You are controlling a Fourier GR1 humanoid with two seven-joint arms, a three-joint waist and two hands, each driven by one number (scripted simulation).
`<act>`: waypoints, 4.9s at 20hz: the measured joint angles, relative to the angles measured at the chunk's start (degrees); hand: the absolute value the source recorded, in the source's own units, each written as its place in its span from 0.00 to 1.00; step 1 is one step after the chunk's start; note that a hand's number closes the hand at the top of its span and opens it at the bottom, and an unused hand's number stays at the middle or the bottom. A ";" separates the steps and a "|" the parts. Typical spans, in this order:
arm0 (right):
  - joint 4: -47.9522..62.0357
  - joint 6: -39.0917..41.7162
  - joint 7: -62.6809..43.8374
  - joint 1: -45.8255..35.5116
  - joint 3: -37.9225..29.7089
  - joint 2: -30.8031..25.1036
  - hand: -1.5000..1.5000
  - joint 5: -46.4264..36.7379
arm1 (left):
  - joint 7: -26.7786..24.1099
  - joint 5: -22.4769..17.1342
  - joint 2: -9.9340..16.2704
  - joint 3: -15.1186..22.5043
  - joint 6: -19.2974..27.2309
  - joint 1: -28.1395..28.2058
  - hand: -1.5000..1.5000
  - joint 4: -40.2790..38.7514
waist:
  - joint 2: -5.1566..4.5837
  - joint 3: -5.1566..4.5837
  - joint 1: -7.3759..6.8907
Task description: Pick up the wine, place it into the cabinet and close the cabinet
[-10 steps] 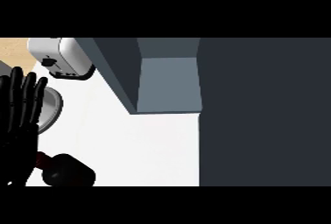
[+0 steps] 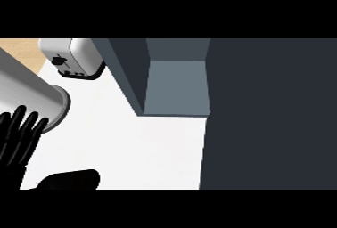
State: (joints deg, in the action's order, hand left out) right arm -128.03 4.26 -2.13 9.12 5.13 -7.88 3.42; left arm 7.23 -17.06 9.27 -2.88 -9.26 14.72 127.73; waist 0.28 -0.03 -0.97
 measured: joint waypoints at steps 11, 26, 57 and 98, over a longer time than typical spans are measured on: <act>-11.84 -1.60 -18.56 -6.00 2.52 -1.90 0.00 4.09 | 18.18 -10.34 3.86 -6.65 4.21 2.35 0.00 7.49 | -0.01 0.00 0.21; -13.75 -7.80 -36.10 -20.65 0.67 -3.68 0.00 3.61 | 30.78 -11.24 5.86 -7.67 12.67 -7.18 0.00 7.76 | 0.17 0.03 0.70; -14.26 -11.83 -55.18 -40.93 -7.04 -7.61 0.00 3.62 | 15.80 -2.24 -0.42 -6.66 3.92 2.38 0.00 -0.79 | -0.06 0.00 1.07; -14.42 -14.68 -57.26 -45.77 -4.10 -8.07 0.00 1.80 | -23.54 6.28 -2.49 -13.21 -14.21 1.36 0.00 -53.49 | -0.09 -0.03 1.29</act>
State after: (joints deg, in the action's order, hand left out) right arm -142.45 -10.42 -59.39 -36.65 1.03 -15.95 5.22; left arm -16.31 -10.78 6.78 -16.09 -23.47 16.08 74.24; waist 0.19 -0.05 0.33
